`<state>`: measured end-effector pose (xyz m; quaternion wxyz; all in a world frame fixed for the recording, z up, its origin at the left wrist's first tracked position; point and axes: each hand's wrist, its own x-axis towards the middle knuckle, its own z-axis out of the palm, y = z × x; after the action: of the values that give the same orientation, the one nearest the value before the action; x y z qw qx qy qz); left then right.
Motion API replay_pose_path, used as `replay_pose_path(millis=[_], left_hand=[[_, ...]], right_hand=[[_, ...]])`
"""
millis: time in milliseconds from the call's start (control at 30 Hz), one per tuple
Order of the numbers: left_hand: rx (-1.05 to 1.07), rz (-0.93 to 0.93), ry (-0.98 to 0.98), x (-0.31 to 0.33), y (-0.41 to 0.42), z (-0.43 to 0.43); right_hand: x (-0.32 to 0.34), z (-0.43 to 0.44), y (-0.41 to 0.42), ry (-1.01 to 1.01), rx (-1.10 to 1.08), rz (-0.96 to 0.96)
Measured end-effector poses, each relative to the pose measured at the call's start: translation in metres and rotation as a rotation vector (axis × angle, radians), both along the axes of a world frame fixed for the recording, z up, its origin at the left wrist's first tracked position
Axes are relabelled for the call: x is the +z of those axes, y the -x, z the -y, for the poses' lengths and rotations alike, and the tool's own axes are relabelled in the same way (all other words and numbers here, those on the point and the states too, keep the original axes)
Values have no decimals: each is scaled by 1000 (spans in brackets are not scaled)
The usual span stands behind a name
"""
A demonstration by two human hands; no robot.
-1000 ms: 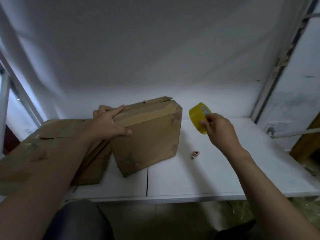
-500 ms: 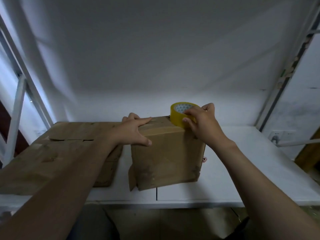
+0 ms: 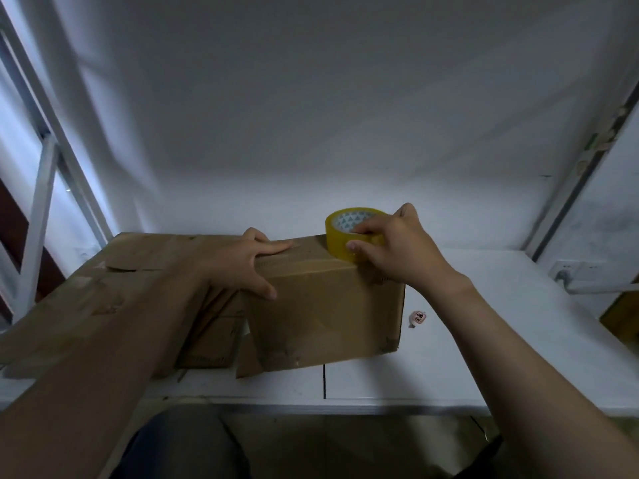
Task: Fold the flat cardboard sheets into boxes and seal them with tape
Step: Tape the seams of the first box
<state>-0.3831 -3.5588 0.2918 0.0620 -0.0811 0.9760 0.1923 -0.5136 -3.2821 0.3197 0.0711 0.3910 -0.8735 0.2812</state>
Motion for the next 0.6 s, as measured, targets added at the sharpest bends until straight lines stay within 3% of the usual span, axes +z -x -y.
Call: replay_pose_path(millis=[200, 367, 600], left_hand=[[69, 35, -17, 8, 8, 17], [5, -19, 31, -18, 16, -15], [-10, -8, 62, -34, 6, -41]], right_hand=[[-1, 20, 6, 12, 30, -53], [-16, 0, 15, -116, -33, 63], [-35, -29, 6, 41, 8, 9]])
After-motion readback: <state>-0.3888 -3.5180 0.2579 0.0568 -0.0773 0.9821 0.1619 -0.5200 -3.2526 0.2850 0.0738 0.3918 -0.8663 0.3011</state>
